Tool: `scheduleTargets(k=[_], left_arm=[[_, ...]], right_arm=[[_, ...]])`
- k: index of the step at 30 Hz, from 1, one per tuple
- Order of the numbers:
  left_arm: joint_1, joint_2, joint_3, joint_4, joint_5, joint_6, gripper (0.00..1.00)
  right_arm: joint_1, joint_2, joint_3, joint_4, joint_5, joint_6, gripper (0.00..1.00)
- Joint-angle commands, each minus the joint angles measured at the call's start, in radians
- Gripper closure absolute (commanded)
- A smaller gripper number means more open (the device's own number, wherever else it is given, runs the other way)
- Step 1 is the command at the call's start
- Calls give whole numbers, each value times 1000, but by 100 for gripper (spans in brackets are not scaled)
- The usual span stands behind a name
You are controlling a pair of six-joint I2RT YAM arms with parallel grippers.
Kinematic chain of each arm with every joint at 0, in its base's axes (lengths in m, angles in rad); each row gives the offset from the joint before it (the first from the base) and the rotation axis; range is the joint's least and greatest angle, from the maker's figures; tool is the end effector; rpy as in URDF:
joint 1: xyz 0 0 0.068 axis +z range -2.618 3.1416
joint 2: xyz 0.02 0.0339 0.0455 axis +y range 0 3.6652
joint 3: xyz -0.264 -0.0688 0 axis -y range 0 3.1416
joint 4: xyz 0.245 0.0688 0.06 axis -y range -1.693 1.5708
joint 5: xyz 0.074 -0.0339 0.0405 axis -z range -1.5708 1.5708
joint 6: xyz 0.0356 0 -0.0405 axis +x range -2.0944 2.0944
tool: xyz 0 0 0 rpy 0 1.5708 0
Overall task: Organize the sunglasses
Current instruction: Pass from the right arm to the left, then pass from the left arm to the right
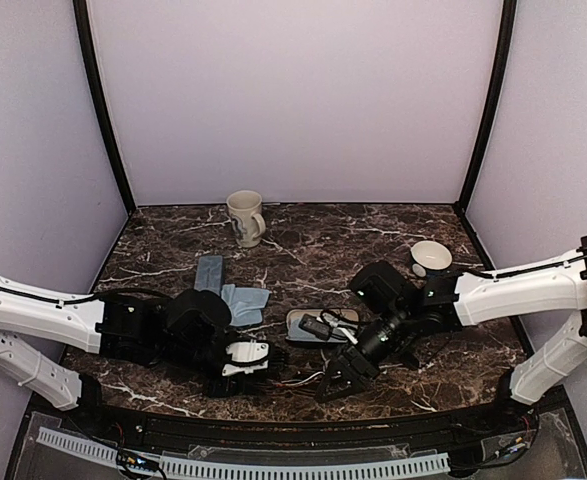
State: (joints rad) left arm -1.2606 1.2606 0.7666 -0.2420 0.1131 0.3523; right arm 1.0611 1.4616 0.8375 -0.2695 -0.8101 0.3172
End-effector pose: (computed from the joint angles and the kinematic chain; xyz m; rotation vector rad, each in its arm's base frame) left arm 0.0770 -0.2532 0.2281 1.7551 1.6002 -0.5827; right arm 0.1175 0.2630 0.2046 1.3722 -2.3866 -1.5104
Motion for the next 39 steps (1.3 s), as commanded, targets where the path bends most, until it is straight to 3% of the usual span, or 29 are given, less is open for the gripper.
scheduleTargets(k=[1, 17, 39], left_arm=[[-3, -29, 7, -8, 24, -47, 66], [-3, 43, 43, -20, 1, -53, 65], [-3, 29, 42, 4, 20, -65, 65]], right_arm=[[-39, -44, -13, -56, 23, -53, 15], [-52, -81, 20, -18, -74, -57, 0], [-59, 103, 17, 102, -41, 68, 9]])
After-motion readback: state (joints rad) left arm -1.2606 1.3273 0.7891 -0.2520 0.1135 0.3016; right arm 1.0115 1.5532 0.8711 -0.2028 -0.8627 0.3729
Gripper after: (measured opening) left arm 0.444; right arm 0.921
